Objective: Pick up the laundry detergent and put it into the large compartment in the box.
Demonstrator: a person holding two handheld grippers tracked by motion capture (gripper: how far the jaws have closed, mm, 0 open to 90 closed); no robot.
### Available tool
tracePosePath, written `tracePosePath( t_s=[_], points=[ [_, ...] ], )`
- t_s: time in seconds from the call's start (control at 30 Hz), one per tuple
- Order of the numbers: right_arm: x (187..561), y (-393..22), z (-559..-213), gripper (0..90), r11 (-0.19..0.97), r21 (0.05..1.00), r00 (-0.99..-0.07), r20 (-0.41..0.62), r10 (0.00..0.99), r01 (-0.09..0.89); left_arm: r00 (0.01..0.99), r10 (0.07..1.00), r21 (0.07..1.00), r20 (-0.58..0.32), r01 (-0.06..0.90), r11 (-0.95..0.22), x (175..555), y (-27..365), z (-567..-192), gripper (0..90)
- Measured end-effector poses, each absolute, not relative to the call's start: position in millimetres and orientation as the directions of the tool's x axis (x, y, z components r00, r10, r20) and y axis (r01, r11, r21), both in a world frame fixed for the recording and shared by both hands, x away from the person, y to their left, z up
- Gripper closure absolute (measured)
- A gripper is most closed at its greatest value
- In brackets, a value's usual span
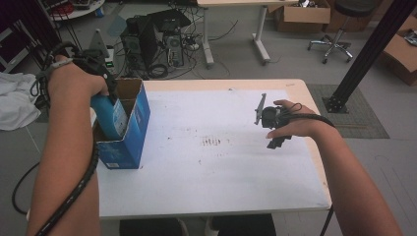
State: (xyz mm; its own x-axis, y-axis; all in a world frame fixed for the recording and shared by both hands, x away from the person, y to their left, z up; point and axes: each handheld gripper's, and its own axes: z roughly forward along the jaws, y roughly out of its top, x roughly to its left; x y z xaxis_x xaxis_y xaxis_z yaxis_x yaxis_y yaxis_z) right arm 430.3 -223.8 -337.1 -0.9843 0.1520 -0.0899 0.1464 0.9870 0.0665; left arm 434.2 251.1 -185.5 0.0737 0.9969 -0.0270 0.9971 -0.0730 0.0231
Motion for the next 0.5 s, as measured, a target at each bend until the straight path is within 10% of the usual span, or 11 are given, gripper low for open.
tracePosePath(
  t_s=[0.5],
  points=[
    [429.7, -224.4, -339.1, 16.0, 0.986, 0.067, -0.983, -0.087, 0.160, 0.154, 0.091, 0.996, -0.015, -0.003, 0.996, -0.091, 438.1, 252.2, -238.0, 39.4]
  ],
)
